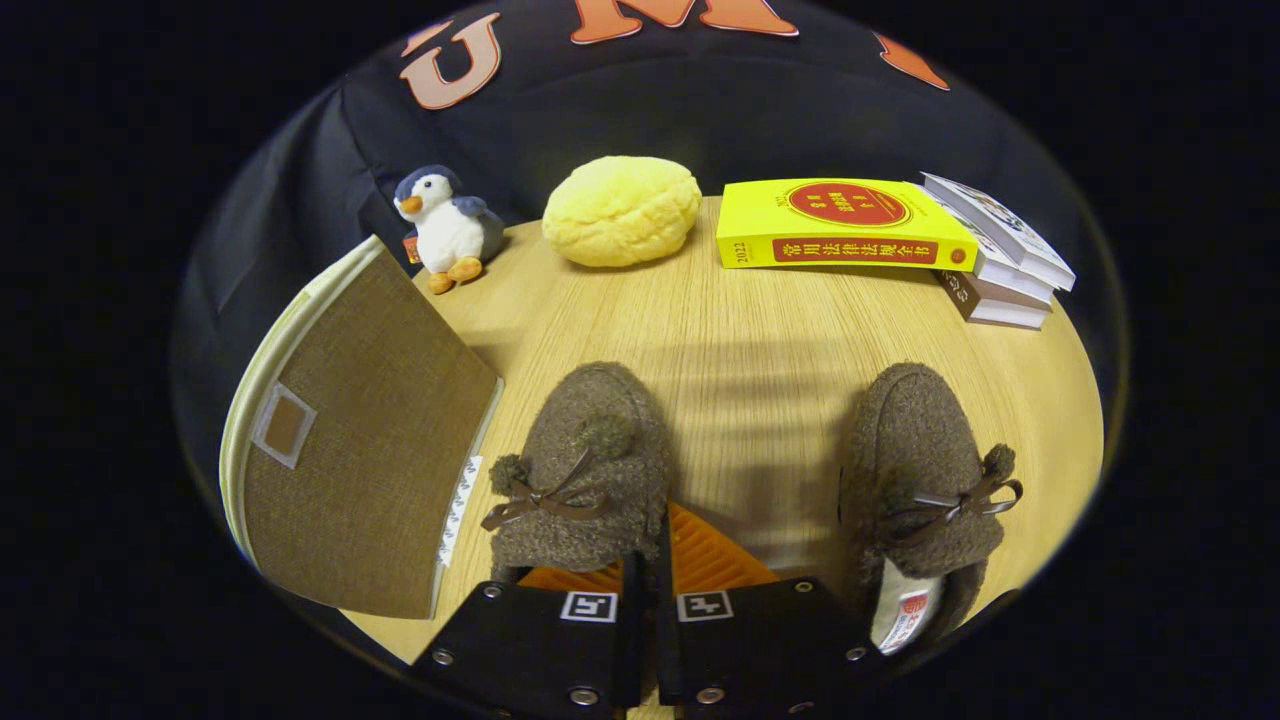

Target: Open the storage box then place both shoes into the box .Put the left shoe in first, then the right shoe, with the right side of both shoes facing outward in a uniform manner.

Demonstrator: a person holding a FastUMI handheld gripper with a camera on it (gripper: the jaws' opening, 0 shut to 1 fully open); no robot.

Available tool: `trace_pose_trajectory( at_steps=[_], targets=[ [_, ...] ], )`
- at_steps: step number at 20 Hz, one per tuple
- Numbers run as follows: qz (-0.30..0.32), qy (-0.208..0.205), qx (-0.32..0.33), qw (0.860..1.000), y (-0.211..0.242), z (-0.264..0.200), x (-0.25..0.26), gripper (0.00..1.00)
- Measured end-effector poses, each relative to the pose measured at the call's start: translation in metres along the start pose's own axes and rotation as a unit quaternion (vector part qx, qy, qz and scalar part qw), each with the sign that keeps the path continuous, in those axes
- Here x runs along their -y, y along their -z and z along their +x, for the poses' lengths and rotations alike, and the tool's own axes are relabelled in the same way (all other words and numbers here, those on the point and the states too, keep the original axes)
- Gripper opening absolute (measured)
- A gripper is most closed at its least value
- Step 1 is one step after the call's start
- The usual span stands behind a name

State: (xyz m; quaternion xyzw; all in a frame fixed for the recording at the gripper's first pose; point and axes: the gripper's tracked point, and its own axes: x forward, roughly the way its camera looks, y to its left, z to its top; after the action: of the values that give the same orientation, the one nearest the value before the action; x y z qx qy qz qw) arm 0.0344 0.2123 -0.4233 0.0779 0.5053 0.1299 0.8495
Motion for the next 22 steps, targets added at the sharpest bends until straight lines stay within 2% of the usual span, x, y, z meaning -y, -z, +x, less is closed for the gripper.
trace_pose_trajectory(
  at_steps=[2,8,13,16,21,22],
  targets=[
    [0.001,-0.002,0.010,1.000,-0.010,-0.014,-0.008,0.05],
    [0.021,-0.023,0.056,0.998,-0.063,-0.076,-0.050,0.04],
    [0.023,-0.044,0.064,0.997,-0.095,-0.114,-0.099,0.05],
    [0.015,-0.058,0.070,0.996,-0.110,-0.123,-0.139,0.05],
    [-0.005,-0.073,0.060,0.995,-0.112,-0.105,-0.208,0.04],
    [-0.007,-0.074,0.054,0.996,-0.088,-0.124,-0.214,0.04]
  ],
)
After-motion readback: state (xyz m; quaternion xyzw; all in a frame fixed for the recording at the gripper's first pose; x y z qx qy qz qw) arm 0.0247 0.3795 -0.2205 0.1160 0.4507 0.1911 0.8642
